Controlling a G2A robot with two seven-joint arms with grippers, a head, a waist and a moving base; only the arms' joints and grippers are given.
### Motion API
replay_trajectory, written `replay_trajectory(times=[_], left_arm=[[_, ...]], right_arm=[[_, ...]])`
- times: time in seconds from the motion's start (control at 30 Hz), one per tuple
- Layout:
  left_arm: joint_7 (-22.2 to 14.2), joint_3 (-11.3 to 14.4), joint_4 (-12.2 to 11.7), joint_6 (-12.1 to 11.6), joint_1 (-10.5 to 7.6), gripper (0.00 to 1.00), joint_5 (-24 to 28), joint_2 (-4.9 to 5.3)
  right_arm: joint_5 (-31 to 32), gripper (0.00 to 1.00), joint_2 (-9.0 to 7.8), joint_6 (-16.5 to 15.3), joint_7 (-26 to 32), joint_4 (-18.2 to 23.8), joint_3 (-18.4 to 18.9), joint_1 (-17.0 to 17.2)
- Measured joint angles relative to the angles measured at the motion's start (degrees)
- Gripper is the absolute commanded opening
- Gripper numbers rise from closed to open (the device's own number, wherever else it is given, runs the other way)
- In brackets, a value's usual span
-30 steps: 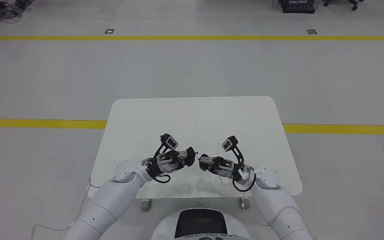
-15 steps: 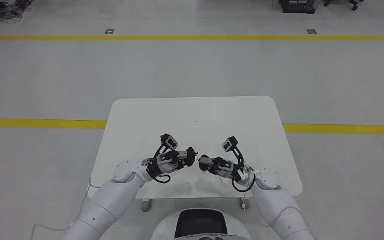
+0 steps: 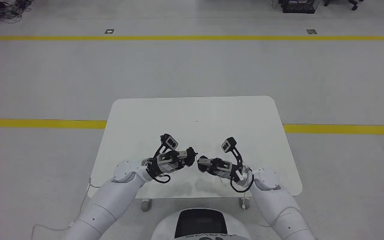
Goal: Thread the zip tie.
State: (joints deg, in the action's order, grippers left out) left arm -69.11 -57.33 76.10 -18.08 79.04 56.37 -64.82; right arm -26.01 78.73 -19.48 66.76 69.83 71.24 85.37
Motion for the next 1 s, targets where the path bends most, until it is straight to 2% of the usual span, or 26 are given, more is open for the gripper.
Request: replay_trajectory(times=[0.67, 0.7, 0.73, 1.0], left_arm=[[0.0, 0.0, 0.0, 0.0, 0.00, 0.00, 0.0, 0.00], [0.0, 0.0, 0.0, 0.0, 0.00, 0.00, 0.0, 0.00], [0.0, 0.0, 0.0, 0.0, 0.00, 0.00, 0.0, 0.00], [0.0, 0.0, 0.0, 0.0, 0.00, 0.00, 0.0, 0.00]], right_arm=[[3.7, 0.00, -0.93, 0.0, -3.6, 0.2, -1.6, 0.1], [3.9, 0.15, -0.97, 0.0, -3.8, 0.3, -1.7, 0.1], [4.2, 1.00, -1.02, 0.0, -3.9, 0.4, -1.9, 0.1], [4.2, 1.00, -1.03, 0.0, -3.9, 0.4, -2.0, 0.0]])
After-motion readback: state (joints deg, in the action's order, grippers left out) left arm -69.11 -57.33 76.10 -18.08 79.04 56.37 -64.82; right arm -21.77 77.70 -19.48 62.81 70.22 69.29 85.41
